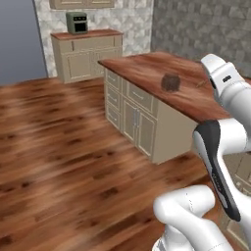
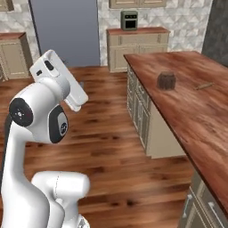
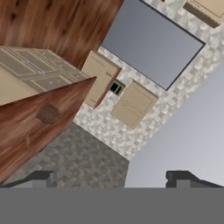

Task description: Pick the jar and jar from the dining table and place them in the open cabinet. Close the cabinet after placing the objects.

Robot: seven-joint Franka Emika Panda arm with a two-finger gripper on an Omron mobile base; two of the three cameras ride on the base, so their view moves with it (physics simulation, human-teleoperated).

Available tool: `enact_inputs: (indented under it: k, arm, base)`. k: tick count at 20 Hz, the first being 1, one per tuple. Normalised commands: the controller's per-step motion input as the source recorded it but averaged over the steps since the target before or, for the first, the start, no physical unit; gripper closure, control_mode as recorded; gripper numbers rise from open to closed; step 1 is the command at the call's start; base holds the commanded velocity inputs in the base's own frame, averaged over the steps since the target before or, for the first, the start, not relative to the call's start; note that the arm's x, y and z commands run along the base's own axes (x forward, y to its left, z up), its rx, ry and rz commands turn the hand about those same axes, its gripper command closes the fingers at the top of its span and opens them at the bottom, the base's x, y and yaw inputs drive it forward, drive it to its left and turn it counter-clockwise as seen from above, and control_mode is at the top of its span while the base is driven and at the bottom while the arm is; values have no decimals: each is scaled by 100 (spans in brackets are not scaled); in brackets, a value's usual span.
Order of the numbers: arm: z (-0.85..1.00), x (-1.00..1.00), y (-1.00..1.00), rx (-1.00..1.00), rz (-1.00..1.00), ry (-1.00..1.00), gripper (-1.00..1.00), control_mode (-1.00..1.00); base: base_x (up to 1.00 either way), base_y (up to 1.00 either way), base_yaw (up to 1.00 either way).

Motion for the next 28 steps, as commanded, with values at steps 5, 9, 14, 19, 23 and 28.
enact_inputs:
  k: [5, 9, 14, 19, 23, 28]
  arm:
    - [0, 0, 0, 0, 0, 0, -100, 100]
    - [0, 0, 0, 0, 0, 0, -100, 100]
    - [0, 0, 0, 0, 0, 0, -100, 100]
    - [0, 0, 0, 0, 0, 0, -100, 100]
    - [0, 0, 0, 0, 0, 0, -100, 100]
    - [0, 0, 0, 0, 0, 0, -100, 100]
  base:
    - [100, 0, -23]
    - [100, 0, -28]
    - [100, 14, -31]
    - [100, 21, -33]
    - [91, 24, -38]
    - [83, 28, -44]
